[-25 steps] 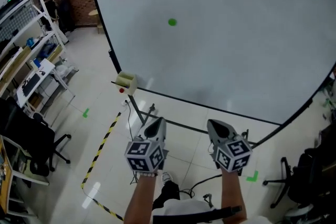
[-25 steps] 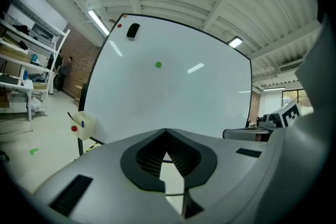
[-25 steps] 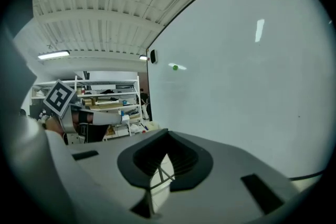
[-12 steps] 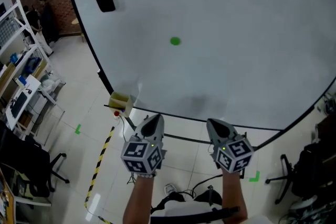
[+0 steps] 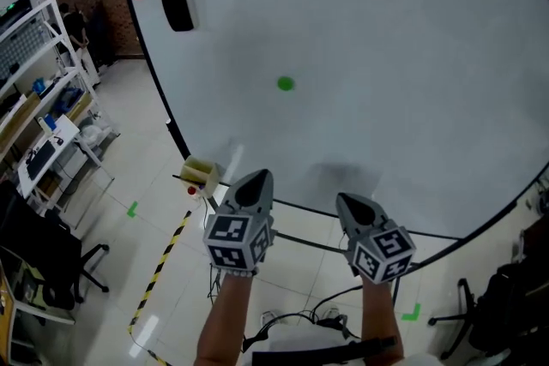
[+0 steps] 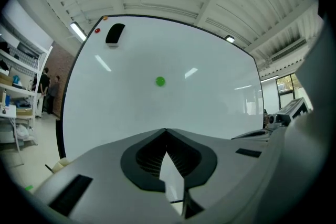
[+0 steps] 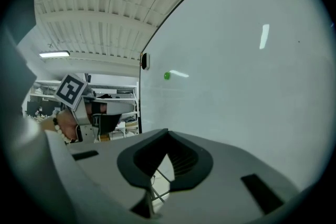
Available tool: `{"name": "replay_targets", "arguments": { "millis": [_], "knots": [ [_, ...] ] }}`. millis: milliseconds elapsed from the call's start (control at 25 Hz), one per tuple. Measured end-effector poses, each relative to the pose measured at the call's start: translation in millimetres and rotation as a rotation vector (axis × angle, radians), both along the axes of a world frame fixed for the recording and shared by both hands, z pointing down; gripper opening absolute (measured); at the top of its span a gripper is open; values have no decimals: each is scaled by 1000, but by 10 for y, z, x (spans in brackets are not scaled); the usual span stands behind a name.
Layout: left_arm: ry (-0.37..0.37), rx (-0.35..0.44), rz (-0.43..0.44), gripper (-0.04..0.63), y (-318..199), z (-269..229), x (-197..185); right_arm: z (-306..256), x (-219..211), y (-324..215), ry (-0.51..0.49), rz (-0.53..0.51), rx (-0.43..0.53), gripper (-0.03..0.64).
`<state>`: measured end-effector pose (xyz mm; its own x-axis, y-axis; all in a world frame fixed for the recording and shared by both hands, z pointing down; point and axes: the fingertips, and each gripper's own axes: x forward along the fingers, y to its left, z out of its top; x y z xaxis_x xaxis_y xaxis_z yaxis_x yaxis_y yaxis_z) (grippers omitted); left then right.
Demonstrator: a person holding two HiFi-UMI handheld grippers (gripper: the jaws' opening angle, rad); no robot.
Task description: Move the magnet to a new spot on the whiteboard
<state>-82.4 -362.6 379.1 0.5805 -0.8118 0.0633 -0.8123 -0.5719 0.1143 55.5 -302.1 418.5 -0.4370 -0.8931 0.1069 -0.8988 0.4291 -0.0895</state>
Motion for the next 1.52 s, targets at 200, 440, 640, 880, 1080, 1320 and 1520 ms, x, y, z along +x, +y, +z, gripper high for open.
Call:
{"name": "replay_targets", "arguments": {
  "millis": [200,440,640,880,1080,1320,1520],
  "knots": [
    [-55,69,-34,0,-194,-318,149,-69,127,-65,-16,-22,21,9],
    [-123,132,-31,137,-461,-701,378,-105,248,-87,-24,-26,44,9],
    [-152,199,-72,172,-688,-1017,449,-147,351,-86,-26,-17,54,9],
    [-179,215,-90,218,-910,-1210,514,-170,444,-120,-31,-2,61,9],
    [-199,216,-102,218,-1038,-1218,549,-143,498,-145,-46,13,56,9],
    [-231,210,-103,218,-1134,-1189,592,-150,554,-196,-53,30,55,9],
    [-221,207,-97,198,-1178,-1179,622,-158,587,-207,-39,41,55,9]
  ]
}}
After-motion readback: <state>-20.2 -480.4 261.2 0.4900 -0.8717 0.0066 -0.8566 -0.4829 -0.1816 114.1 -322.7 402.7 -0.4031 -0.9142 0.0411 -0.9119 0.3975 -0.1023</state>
